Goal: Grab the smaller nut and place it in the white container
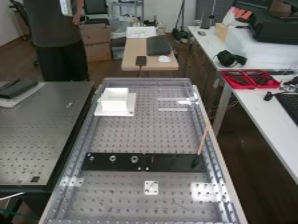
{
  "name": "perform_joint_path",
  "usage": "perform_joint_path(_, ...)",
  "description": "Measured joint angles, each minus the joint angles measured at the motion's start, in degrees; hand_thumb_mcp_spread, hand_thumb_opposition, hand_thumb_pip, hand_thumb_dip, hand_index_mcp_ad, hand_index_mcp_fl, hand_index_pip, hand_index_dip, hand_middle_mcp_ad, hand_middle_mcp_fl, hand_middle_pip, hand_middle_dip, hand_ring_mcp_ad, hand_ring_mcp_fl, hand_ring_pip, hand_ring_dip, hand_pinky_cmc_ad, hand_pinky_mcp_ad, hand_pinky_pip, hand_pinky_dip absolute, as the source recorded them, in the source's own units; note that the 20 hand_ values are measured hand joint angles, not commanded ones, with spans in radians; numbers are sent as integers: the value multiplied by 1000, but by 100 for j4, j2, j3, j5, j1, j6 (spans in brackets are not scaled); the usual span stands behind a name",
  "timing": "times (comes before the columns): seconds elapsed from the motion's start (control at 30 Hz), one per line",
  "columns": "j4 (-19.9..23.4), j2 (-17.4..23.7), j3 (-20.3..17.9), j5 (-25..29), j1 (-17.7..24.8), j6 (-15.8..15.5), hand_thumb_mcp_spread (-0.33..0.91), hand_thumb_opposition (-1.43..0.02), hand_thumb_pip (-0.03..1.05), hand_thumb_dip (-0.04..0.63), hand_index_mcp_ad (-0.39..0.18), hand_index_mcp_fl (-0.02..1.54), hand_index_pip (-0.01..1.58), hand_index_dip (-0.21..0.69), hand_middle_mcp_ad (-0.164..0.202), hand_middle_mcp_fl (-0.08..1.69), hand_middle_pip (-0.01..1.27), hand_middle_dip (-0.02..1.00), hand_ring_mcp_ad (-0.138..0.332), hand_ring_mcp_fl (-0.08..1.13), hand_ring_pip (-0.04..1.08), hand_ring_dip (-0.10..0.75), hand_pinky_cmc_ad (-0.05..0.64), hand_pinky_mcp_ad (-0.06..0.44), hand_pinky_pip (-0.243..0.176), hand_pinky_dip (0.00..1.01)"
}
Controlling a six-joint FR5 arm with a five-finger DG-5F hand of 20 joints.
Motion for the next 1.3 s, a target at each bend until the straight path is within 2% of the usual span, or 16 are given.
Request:
perform_joint_path(0.03, 1, 4, -5, 5, 2, 0, 2, 2, 9, 7, -54, -9, 7, -12, 51, 3, 5, 26, 37, 19, 7, 12, 84, 38, -10, 17)
perform_joint_path(0.13, 2, 27, -39, 36, 14, 6, -5, -7, 12, 0, -40, -12, 7, -12, 51, 3, 7, 26, 17, 5, 9, 12, 45, 0, -10, 19)
perform_joint_path(0.17, 2, 37, -52, 48, 21, 7, 33, -45, 63, 3, -40, -12, 7, -12, 49, 12, 19, 26, 17, 3, 12, 12, 49, 0, -10, 37)
perform_joint_path(0.2, 0, 46, -63, 58, 26, 9, 113, -141, 175, 17, -40, -9, 12, -12, 49, 12, 35, 24, 17, 2, 19, 12, 51, 23, -12, 77)
perform_joint_path(0.23, -1, 52, -70, 66, 30, 10, 161, -208, 232, 24, -40, -7, 19, -12, 49, 5, 47, 37, 16, 2, 28, 14, 51, 37, -12, 110)
perform_joint_path(0.33, 2, 76, -97, 93, 41, 10, 220, -428, 244, 21, -40, -12, 37, -14, 49, 12, 72, 65, 31, 5, 44, 14, 145, 98, -40, 223)
perform_joint_path(0.47, 12, 117, -144, 134, 52, 22, 232, -571, 265, 21, -44, -10, 51, -12, 52, 9, 103, 82, 75, 3, 79, 16, 251, 183, -40, 311)
perform_joint_path(0.53, 17, 142, -173, 158, 56, 31, 237, -602, 278, 17, -44, -7, 68, -10, 52, 10, 108, 101, 93, 7, 70, 24, 278, 215, -73, 344)
perform_joint_path(0.6, 25, 169, -209, 190, 59, 37, 230, -618, 281, 19, -44, -5, 68, -10, 51, 12, 106, 110, 108, 2, 79, 21, 314, 232, -75, 368)
perform_joint_path(0.77, 110, 241, -359, 282, 71, 16, 230, -653, 286, 17, -44, -5, 72, -3, 86, 12, 126, 124, 122, 0, 91, 28, 340, 248, -80, 396)
perform_joint_path(1.0, 337, 399, -760, 523, 92, 51, 237, -663, 302, 17, -44, -9, 77, 0, 87, 12, 126, 126, 127, 3, 93, 30, 367, 260, -89, 417)
perform_joint_path(1.3, 612, 599, -1325, 952, 152, 143, 229, -682, 335, 19, -42, -9, 79, 0, 89, 12, 126, 124, 138, 7, 89, 30, 363, 257, -93, 417)
